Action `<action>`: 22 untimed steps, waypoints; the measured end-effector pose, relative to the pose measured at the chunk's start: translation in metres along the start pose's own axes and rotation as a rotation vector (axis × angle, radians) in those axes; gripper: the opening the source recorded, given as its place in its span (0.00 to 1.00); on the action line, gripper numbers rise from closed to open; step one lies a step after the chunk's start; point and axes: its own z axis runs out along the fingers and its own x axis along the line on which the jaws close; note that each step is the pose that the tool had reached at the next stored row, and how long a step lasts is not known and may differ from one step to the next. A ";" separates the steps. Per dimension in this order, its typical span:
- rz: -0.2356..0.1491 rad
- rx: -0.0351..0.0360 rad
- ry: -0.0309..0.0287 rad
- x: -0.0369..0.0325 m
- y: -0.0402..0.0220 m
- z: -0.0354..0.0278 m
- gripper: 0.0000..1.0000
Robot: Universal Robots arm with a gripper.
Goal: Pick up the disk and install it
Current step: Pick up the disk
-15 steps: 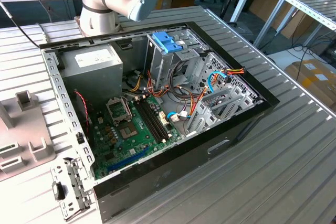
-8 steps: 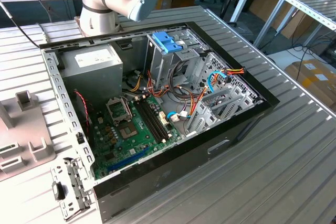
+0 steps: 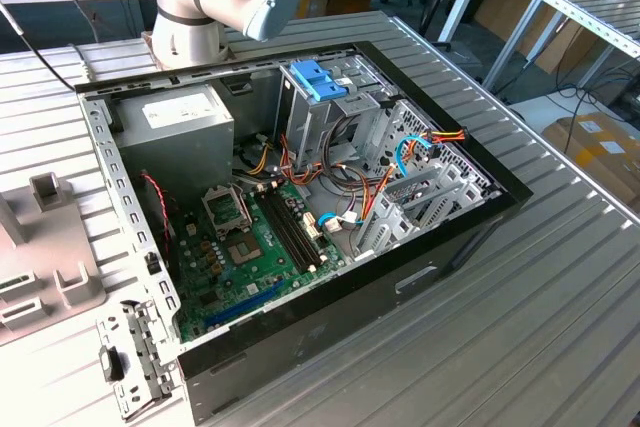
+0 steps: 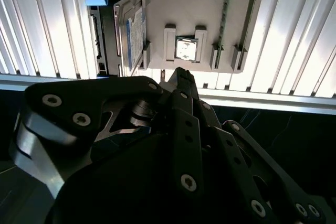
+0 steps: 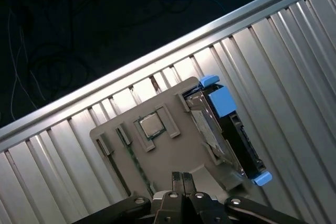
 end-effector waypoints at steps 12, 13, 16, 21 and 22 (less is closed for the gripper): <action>-0.075 -0.0019 0.0033 0.0000 0.0000 0.0000 0.11; -0.080 -0.0020 0.0036 0.0000 0.0000 0.0000 0.11; -0.099 -0.0024 0.0043 0.0000 0.0000 0.0001 0.11; -0.128 -0.0031 0.0057 0.0000 0.0000 0.0000 0.11; -0.134 -0.0033 0.0059 0.0000 0.0000 0.0000 0.11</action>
